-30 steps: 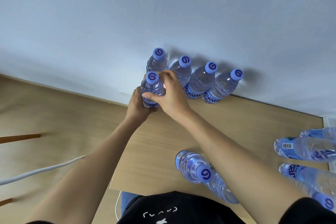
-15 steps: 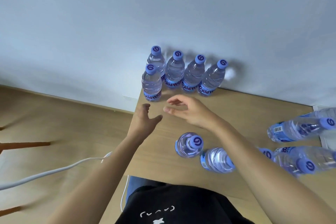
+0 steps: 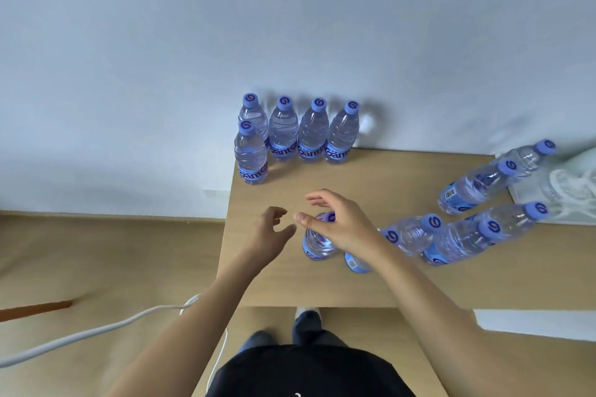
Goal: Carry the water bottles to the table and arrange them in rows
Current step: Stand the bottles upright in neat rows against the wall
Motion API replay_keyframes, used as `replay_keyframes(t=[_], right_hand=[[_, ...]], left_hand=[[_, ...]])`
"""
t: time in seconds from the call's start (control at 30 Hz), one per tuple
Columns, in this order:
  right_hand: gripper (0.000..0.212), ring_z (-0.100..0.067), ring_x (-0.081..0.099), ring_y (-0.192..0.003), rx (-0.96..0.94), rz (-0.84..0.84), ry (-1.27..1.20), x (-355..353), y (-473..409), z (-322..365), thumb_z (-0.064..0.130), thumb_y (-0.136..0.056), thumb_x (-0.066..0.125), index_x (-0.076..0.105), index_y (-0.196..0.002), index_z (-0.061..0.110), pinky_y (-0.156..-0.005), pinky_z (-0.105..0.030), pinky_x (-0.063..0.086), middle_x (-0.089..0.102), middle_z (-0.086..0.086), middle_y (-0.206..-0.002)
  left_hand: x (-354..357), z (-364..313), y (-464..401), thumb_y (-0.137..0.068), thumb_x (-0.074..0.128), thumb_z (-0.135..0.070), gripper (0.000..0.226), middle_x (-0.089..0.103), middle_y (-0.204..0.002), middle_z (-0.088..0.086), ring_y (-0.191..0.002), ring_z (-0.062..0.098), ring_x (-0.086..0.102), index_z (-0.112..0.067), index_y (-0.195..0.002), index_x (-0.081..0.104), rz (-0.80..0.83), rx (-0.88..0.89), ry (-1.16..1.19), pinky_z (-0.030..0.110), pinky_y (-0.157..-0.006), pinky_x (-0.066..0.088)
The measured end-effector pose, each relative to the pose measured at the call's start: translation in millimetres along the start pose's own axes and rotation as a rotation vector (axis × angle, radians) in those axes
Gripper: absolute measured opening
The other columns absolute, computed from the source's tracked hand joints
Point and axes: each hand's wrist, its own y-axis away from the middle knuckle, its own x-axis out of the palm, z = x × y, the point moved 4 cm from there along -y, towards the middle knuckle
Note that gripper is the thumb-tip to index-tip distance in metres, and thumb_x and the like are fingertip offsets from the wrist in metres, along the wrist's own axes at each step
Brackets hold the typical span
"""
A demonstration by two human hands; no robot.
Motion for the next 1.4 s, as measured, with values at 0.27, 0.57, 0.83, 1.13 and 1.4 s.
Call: replay_keyframes(t=[0.27,0.57,0.83,1.13,1.4], right_hand=[[0.057,-0.011,0.055,-0.104,0.034,-0.610,-0.221,36,29,-15,0.017,-0.077,0.084,0.053,-0.124,0.009,-0.087,-0.008,0.038,0.058,0.000,-0.115],[0.032,0.011,0.056,-0.070,0.170,-0.902,-0.472,59,17,-23,0.017,-0.077,0.084,0.055,-0.090,0.019,-0.068,-0.004,0.041,0.060,0.011,-0.082],[0.017,-0.006,0.061,-0.070,0.197,-0.630,-0.446,41,4,-20,-0.003,-0.072,0.071,0.066,-0.072,0.013,-0.068,-0.022,0.049,0.067,0.009,-0.073],[0.009,-0.018,0.065,-0.074,0.006,-0.076,-0.495,-14,11,89,0.008,-0.063,0.075,0.073,-0.064,0.017,-0.067,-0.027,0.053,0.074,-0.013,-0.082],[0.011,-0.029,0.068,-0.086,-0.076,0.123,-0.543,-56,8,177,0.003,-0.061,0.071,0.073,-0.061,0.014,-0.072,-0.030,0.057,0.075,-0.016,-0.085]], left_hand=[[-24,15,22,-0.092,0.065,-0.024,0.032,0.057,-0.125,-0.006,-0.111,0.007,0.054,-0.016,-0.122,0.057,0.030,0.036,-0.061,0.008,-0.067,0.038],[-46,46,38,-0.091,0.066,-0.022,0.033,0.059,-0.120,-0.005,-0.114,0.014,0.057,-0.013,-0.121,0.058,0.055,-0.008,-0.059,0.034,-0.095,0.048],[-37,31,31,-0.077,0.081,-0.021,0.059,0.053,-0.128,-0.007,-0.115,0.007,0.049,-0.021,-0.129,0.052,0.211,0.031,-0.057,0.020,-0.078,0.044],[-40,-40,45,-0.061,0.093,-0.015,0.081,0.065,-0.119,-0.015,-0.114,0.006,0.059,-0.033,-0.128,0.052,0.440,0.240,0.073,0.023,-0.093,0.050],[-60,-106,74,-0.068,0.083,-0.005,0.043,0.065,-0.073,0.004,-0.061,0.018,0.061,0.000,-0.099,0.054,0.441,0.419,0.378,0.027,-0.050,0.045]])
